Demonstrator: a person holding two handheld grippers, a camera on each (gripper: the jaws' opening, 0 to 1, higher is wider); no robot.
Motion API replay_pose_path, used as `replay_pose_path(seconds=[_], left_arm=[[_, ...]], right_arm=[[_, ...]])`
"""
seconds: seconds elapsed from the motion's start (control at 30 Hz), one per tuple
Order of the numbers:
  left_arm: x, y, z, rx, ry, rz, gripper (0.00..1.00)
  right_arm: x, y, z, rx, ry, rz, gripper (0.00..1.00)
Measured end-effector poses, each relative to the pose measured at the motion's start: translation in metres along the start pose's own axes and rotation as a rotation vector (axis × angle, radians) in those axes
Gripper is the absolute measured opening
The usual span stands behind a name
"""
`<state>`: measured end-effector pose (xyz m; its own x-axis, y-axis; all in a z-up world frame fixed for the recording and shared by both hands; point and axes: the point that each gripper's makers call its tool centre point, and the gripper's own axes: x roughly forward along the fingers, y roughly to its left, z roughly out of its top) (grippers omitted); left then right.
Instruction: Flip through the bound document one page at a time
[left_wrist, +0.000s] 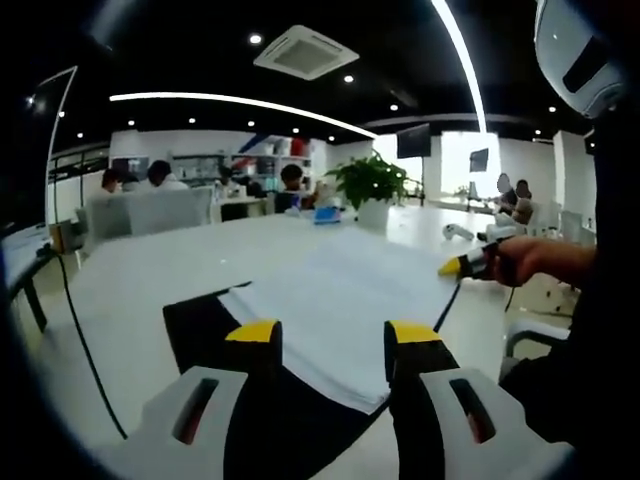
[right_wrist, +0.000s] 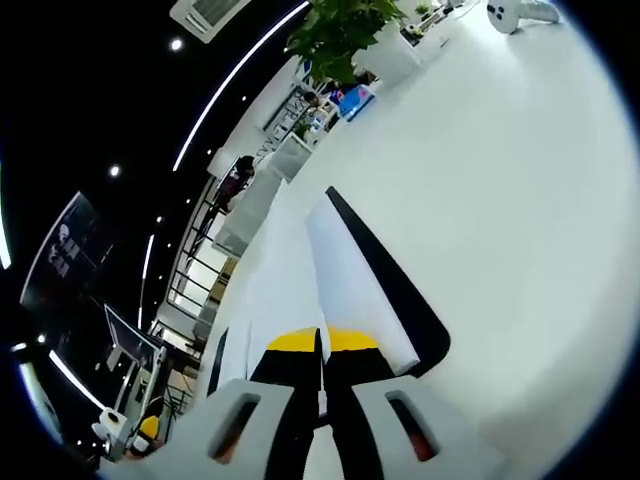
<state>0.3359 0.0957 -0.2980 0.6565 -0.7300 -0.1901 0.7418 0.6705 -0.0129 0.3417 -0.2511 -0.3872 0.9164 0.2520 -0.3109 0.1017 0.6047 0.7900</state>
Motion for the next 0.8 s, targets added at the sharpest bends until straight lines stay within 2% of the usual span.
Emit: replay_pose_path(seconds=[0.27, 0.47, 0.8], left_arm=[[-0.003, 0.005, -0.001, -0.016, -0.015, 0.012, 0.42], [-0.003, 0.006, -0.005, -0.02, -0.004, 0.011, 0.42], [-0.001, 0.008, -0.001, -0.014, -0.009, 0.006, 0.42]], right_arm=[[0.0, 0.003, -0.002, -0.015, -0.001, -0.003, 0.01], [0.0, 0.005, -0.004, -0.012, 0.001, -0.004, 0.01], [0.001, 0.015, -0.003, -0.036, -0.008, 0.0, 0.01]])
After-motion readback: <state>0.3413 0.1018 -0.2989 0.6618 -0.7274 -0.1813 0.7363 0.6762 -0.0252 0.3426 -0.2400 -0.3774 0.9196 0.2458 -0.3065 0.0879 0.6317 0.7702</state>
